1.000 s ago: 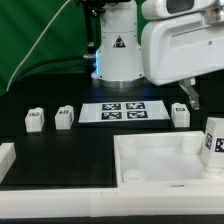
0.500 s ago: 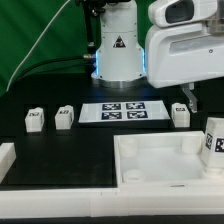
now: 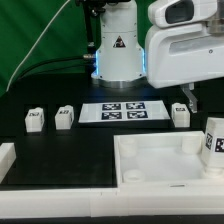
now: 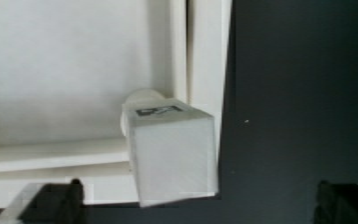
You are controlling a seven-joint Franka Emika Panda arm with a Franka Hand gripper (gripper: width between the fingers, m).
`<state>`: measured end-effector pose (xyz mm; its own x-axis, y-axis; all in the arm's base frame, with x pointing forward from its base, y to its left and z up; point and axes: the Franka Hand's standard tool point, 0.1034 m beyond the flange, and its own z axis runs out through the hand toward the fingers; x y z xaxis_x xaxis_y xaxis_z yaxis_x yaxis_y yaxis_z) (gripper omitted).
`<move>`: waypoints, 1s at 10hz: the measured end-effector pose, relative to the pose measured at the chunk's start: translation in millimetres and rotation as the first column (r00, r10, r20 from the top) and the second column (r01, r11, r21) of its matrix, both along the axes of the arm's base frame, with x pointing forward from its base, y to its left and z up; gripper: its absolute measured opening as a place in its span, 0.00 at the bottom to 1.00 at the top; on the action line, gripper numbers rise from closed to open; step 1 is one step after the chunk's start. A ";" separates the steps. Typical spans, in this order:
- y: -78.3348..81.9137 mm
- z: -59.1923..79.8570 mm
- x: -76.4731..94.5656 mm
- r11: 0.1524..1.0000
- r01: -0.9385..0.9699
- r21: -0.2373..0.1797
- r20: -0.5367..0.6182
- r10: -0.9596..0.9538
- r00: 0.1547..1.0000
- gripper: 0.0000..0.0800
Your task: Assemble one leg
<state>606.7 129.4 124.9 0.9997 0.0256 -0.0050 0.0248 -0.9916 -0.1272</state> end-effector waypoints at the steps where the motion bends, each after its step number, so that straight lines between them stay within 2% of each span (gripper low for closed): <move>1: -2.5 -5.1 0.5 1.000 0.004 -0.001 -0.005 -0.004 1.000 0.81; 3: -9.0 -16.4 2.1 1.000 0.012 -0.004 0.000 -0.012 1.000 0.81; 5: -8.8 -29.2 1.6 1.000 0.016 -0.003 0.015 -0.016 1.000 0.81; 8: -5.8 -38.2 -2.1 1.000 0.012 -0.003 0.008 -0.012 1.000 0.81; 10: -7.0 -38.3 -2.1 1.000 0.004 -0.003 0.008 -0.004 1.000 0.81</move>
Offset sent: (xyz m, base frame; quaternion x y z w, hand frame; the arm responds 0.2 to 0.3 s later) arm 0.0062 -0.0176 -0.0264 -0.0124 0.0210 -0.0061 0.9997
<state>604.6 122.4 86.6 0.9998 0.0219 0.0027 0.0221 -0.9921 -0.1239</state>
